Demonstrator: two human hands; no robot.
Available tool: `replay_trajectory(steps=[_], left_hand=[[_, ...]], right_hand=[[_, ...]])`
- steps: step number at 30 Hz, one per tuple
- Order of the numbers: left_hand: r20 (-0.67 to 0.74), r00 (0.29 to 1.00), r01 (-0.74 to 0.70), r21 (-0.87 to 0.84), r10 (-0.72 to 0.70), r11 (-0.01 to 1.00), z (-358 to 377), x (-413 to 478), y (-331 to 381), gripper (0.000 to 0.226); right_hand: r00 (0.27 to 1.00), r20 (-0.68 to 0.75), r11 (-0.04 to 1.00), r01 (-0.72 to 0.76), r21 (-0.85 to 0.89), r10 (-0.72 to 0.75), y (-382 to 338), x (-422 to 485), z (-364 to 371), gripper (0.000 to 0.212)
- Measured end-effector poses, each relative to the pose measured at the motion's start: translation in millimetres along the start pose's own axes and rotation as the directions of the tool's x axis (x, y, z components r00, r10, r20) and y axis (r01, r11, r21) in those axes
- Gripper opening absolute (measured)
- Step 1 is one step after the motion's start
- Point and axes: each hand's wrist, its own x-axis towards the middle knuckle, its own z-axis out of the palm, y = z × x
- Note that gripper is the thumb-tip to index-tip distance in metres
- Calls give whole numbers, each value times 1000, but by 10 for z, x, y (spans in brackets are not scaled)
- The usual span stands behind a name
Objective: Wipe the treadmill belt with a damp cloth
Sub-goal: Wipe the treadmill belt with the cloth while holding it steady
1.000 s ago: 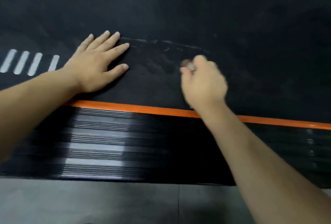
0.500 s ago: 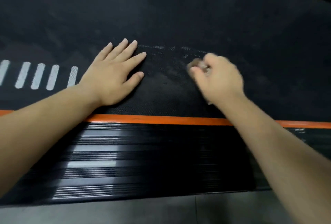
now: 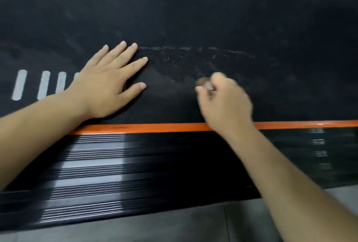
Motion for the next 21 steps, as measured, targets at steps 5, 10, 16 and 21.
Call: replay_trajectory(steps=[5, 10, 16, 21], left_hand=[[0, 998, 68, -24, -68, 997, -14, -72, -102, 78], [12, 984, 179, -38, -178, 983, -61, -156, -246, 83], [-7, 976, 217, -7, -217, 976, -133, -301, -523, 83], [-36, 976, 215, -42, -217, 976, -134, -303, -508, 77]], right_hand=[[995, 20, 994, -99, -44, 100, 166, 134, -191, 31], [987, -22, 986, 155, -64, -157, -409, 102, 99, 26], [987, -144, 994, 88, 70, -77, -792, 491, 273, 24], [916, -24, 909, 400, 119, -400, -864, 482, 280, 28]])
